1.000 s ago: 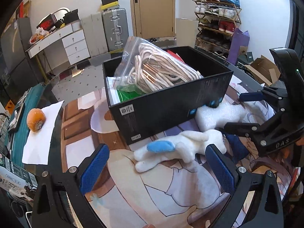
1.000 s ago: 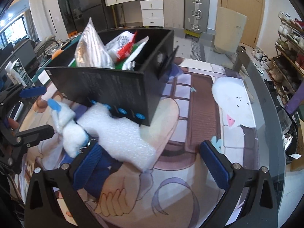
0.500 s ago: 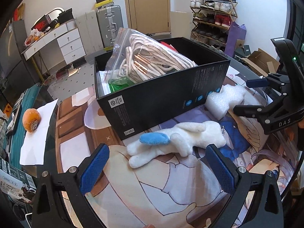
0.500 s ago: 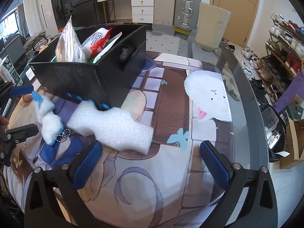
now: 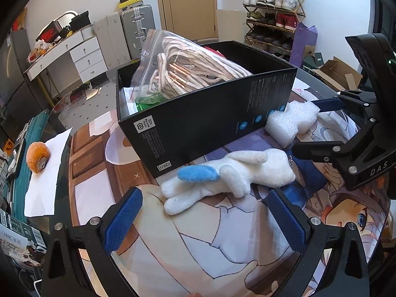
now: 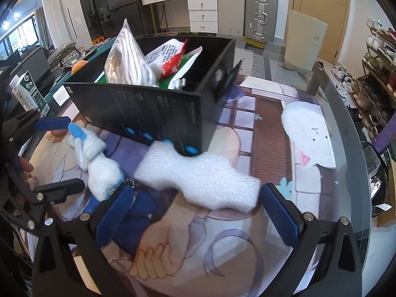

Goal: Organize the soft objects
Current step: 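Grasp the white foam block with the right gripper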

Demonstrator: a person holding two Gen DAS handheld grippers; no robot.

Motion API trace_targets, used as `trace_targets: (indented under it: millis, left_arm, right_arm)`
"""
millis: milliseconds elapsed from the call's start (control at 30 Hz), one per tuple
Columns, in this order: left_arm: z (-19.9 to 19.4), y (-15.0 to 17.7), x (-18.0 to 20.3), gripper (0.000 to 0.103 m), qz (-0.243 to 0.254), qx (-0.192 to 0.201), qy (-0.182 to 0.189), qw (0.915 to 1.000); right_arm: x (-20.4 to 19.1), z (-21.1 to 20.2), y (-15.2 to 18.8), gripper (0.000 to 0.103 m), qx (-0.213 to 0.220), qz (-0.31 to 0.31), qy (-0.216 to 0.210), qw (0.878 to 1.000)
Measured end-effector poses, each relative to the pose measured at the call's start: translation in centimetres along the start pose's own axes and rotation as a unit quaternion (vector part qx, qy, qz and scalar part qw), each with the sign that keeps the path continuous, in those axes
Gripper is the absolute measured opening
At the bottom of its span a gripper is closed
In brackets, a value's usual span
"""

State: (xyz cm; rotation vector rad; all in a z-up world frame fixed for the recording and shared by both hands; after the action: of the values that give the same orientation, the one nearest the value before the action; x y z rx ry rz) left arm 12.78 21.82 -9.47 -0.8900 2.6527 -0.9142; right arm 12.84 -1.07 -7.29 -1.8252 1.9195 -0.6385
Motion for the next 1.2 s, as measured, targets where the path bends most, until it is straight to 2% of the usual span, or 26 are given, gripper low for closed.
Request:
trace_targets:
  millis: [500, 567, 633, 800, 1200]
  left_arm:
    - [-0.2, 0.1, -0.4, 0.102, -0.003, -0.003, 0.0, 1.0]
    - [-0.3, 0.1, -0.4, 0.102, -0.002, -0.002, -0.001, 1.0]
    - [-0.4, 0.1, -0.4, 0.102, -0.002, -0.001, -0.002, 1.0]
    - [-0.6, 0.2, -0.4, 0.102, -0.002, 0.0, 0.001, 1.0]
    - [0.0, -0.4, 1.1, 0.102, -0.024, -0.002, 0.036, 0.999]
  right_arm:
    - [-0.3, 0.9, -1.0, 0.103, -0.003, 0.019, 0.02, 1.0]
    - [-0.2, 0.9, -1.0, 0.101, -0.002, 0.022, 0.023, 0.999]
    - [-0.2, 0.8, -0.9, 0.093, 0.0, 0.021, 0.024, 0.999]
    - [-0.3, 0.6, -0.9, 0.091, 0.007, 0.009, 0.02, 1.0]
    - [0.9, -2.3, -0.9, 0.092, 0.042, 0.013, 0.01, 0.999]
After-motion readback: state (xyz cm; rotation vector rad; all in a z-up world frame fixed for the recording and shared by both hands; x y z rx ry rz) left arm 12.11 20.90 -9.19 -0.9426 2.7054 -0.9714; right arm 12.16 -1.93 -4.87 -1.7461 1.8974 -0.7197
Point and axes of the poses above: each gripper's, at about its wrist camera, not at the fingertips, and z roughly the way its jaws point, x to its right, y to its underside, the point moved 6 cm from there along z, roughly the way its jaws point, and after that the axes turned 4 degrees about y, right-handed, at the moved point
